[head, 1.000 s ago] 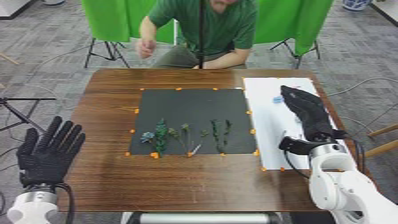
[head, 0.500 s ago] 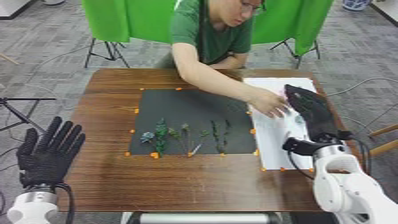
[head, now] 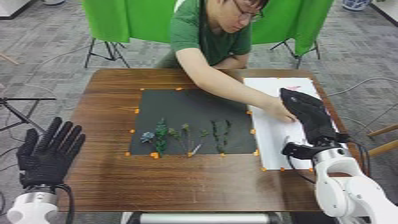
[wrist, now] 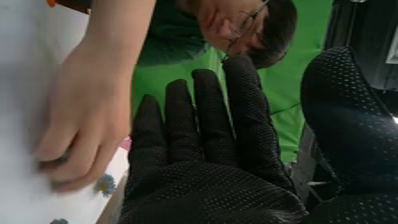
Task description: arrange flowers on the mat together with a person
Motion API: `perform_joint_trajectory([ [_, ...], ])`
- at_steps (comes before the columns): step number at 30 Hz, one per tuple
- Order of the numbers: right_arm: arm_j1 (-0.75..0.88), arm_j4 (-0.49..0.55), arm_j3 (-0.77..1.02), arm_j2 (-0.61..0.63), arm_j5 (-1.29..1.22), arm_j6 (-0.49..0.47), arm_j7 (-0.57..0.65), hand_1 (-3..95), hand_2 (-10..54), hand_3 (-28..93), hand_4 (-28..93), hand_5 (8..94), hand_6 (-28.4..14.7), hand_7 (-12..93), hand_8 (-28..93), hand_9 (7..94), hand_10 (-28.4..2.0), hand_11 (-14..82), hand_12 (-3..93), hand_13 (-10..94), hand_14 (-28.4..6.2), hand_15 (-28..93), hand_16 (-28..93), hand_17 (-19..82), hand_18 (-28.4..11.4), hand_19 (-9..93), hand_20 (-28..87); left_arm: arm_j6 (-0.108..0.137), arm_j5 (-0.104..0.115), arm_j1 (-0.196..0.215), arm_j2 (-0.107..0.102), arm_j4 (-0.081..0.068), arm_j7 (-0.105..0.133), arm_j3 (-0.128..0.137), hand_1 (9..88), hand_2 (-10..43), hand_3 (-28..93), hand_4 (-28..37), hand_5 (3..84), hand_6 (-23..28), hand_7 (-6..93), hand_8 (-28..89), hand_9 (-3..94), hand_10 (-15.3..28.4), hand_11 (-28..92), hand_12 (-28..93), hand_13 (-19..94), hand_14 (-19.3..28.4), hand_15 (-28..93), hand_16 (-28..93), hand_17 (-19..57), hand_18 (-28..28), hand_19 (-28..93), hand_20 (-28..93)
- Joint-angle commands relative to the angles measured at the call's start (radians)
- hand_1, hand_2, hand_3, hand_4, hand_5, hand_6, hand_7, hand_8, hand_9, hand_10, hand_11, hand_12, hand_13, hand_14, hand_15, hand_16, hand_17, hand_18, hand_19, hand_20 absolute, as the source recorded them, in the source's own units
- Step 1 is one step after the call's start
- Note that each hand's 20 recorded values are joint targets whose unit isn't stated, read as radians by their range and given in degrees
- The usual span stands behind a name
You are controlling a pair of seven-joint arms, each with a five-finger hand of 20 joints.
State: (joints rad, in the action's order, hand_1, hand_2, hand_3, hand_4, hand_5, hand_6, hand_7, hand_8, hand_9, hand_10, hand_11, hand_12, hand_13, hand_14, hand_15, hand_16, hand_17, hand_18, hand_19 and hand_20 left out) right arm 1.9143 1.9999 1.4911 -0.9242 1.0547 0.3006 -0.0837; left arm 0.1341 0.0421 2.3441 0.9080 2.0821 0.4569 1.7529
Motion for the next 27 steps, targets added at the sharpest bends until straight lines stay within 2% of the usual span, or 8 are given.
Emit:
perform_joint_trajectory([
  [1,0.049,0.016,0.038,-0.011,0.003,-0.031,-0.003,33.5,-1.7,74,-23,52.3,-0.3,16,-13,45.9,-10.6,5.5,9.7,32,-7.9,12,1,22,-5.9,0,18,0.002,0.002,0.016,-0.001,0.009,0.0,-0.011,23.9,11.7,70,-28.3,41.2,6.7,5.2,-9,36.1,12.7,13,6,27,12.7,24,-7,-1.3,9.8,20,11],
  [17,0.089,0.013,0.11,-0.061,0.03,-0.135,0.011,33.4,-1.6,74,-23,52.1,-0.3,16,-13,45.3,-10.9,5.3,9.8,32,-7.6,12,1,22,-6.9,1,19,0.009,0.004,0.017,0.006,0.006,-0.005,-0.001,24.0,11.9,70,-28.3,41.3,6.7,5.2,-9,36.2,12.7,13,6,27,12.7,24,-7,-1.4,9.9,21,11],
  [19,0.093,0.011,0.119,-0.066,0.035,-0.151,0.014,33.4,-1.7,74,-23,52.1,-0.3,16,-13,45.3,-10.9,5.3,9.8,32,-7.7,12,1,22,-6.9,1,19,0.016,0.008,0.02,0.005,0.009,-0.003,0.001,24.0,11.9,70,-28.3,41.2,6.7,5.2,-9,36.2,12.8,13,6,27,12.7,24,-7,-1.5,9.9,21,11],
  [20,0.096,0.01,0.127,-0.073,0.04,-0.167,0.018,33.4,-1.7,74,-23,52.1,-0.3,16,-13,45.2,-10.9,5.3,9.8,32,-7.7,12,1,22,-7.0,1,20,0.038,0.004,0.021,0.009,0.013,-0.012,0.005,24.1,11.9,70,-28.3,41.3,6.7,5.2,-9,36.3,12.7,13,6,27,12.7,24,-7,-1.5,9.9,21,11],
  [21,0.099,0.009,0.136,-0.081,0.043,-0.185,0.022,33.4,-1.7,74,-23,52.0,-0.3,16,-13,45.2,-10.9,5.3,9.8,32,-7.7,12,1,22,-7.2,2,20,0.039,-0.006,0.019,0.009,0.009,-0.01,0.001,24.1,12.0,70,-28.3,41.3,6.7,5.3,-9,36.3,12.7,13,6,27,12.7,24,-7,-1.5,10.0,21,11],
  [23,0.102,0.005,0.149,-0.089,0.047,-0.207,0.025,33.3,-1.8,74,-23,52.0,-0.3,16,-13,45.1,-11.1,5.2,9.7,32,-7.4,12,1,22,-7.2,2,20,0.032,0.016,0.022,0.008,0.01,-0.003,-0.001,24.1,12.1,70,-28.3,41.3,6.7,5.4,-8,36.3,12.8,13,6,27,12.7,24,-7,-1.6,10.1,21,11],
  [25,0.109,0.003,0.167,-0.102,0.053,-0.227,0.028,33.4,-1.8,74,-23,52.0,-0.4,16,-13,45.1,-11.3,5.1,9.6,32,-7.3,12,1,22,-7.3,3,20,0.031,0.005,0.019,0.009,0.009,-0.009,-0.005,24.2,12.1,70,-28.3,41.4,6.8,5.4,-9,36.3,12.8,13,6,27,12.6,24,-7,-1.6,10.1,21,11],
  [27,0.11,-0.003,0.18,-0.103,0.052,-0.252,0.028,33.4,-1.9,74,-23,52.0,-0.4,16,-13,45.1,-11.4,5.1,9.5,31,-7.2,12,1,22,-7.3,3,21,0.024,0.01,0.019,0.01,0.008,-0.005,-0.008,24.2,12.1,70,-28.3,41.4,6.8,5.5,-9,36.3,12.8,13,6,27,12.7,24,-7,-1.6,10.1,21,11],
])
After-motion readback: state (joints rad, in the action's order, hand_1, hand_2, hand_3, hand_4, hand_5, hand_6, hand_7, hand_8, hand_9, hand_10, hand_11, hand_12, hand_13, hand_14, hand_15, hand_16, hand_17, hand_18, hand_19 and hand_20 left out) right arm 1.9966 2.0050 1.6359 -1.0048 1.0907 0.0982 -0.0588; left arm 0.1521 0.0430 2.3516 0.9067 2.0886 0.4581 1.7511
